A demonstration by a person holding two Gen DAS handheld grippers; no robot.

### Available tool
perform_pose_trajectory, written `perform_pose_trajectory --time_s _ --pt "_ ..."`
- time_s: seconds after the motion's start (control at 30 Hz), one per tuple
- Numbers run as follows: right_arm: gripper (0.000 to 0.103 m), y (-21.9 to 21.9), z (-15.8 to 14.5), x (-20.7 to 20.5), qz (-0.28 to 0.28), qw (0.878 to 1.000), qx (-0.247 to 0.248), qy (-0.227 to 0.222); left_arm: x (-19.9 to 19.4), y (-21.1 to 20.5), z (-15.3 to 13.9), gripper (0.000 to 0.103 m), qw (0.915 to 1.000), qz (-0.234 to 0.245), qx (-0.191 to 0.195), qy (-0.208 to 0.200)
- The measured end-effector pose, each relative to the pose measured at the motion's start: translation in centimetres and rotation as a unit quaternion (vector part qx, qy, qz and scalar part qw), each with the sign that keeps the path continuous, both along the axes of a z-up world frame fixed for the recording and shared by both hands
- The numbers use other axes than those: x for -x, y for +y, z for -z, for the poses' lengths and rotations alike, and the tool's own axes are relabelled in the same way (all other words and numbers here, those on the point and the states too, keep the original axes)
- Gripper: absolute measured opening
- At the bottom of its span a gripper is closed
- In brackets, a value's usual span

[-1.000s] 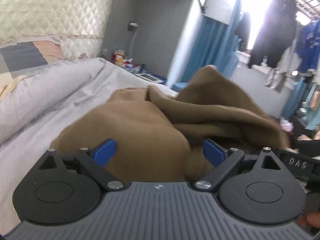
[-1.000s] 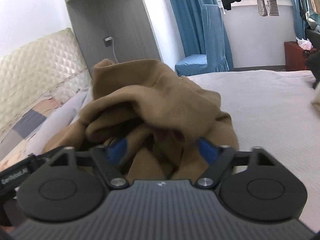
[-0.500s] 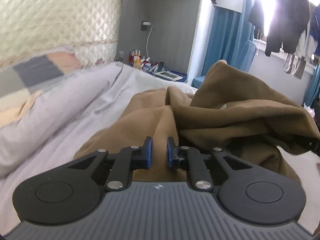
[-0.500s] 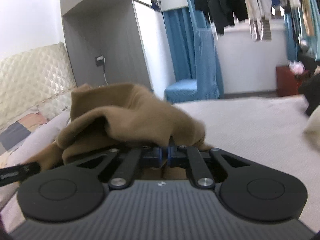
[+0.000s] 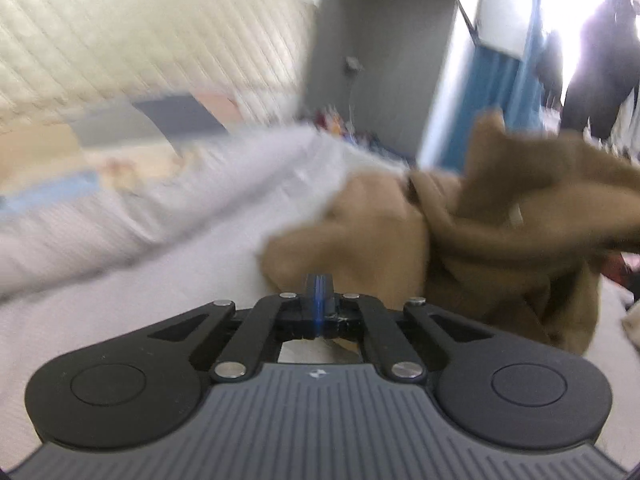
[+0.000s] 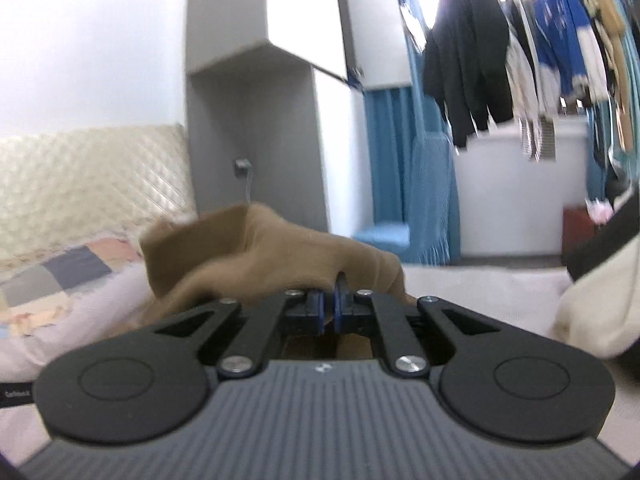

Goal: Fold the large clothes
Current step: 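Lift the hoodie with both grippers and shake it loose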

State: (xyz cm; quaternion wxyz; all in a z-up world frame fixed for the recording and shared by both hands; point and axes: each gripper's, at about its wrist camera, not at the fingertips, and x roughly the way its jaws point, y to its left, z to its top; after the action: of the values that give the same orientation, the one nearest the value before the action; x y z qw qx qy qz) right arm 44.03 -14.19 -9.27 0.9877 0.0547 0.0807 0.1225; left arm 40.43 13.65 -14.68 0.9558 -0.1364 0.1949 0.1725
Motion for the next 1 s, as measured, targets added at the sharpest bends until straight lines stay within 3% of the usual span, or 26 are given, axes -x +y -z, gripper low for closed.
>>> perform_pose_trajectory --time_s 0.13,0.27,0.47,0.6,0.7,0.77,0.9,1.0 --pt "0.007 0.5 -1.3 4.3 -0.017 0.999 0.024 -0.026 5.6 3.1 -1.3 0.000 0.9990 -0.009 0.040 -0.020" --pt "0.007 1.0 -2.2 8.3 -0.035 0.997 0.048 -0.051 11.2 3.6 -1.4 0.000 0.9963 0.022 0.059 -0.058" --pt "0.007 1.0 -3.4 13.0 -0.044 0.995 0.062 -0.071 15.0 1.7 0.3 0.000 0.9909 0.080 0.087 -0.065" --pt "0.007 0.9 -2.7 15.6 -0.050 0.994 0.068 -0.067 15.1 0.8 0.5 0.000 0.9856 0.118 0.100 -0.068" --pt "0.007 1.3 -0.7 16.5 -0.077 0.992 0.097 -0.020 14.6 0.8 0.8 0.000 0.9808 0.138 0.116 -0.074" --pt "0.007 1.9 1.2 16.0 -0.094 0.987 0.124 0.041 13.9 0.9 1.4 0.000 0.9792 0.142 0.130 -0.064" --pt "0.009 2.1 4.8 13.4 -0.117 0.970 0.102 0.189 12.3 1.1 2.6 0.001 0.9732 0.159 0.161 -0.039" --pt "0.010 1.5 5.7 11.4 -0.121 0.959 0.069 0.247 10.7 1.3 3.1 0.014 0.9685 0.171 0.179 -0.030"
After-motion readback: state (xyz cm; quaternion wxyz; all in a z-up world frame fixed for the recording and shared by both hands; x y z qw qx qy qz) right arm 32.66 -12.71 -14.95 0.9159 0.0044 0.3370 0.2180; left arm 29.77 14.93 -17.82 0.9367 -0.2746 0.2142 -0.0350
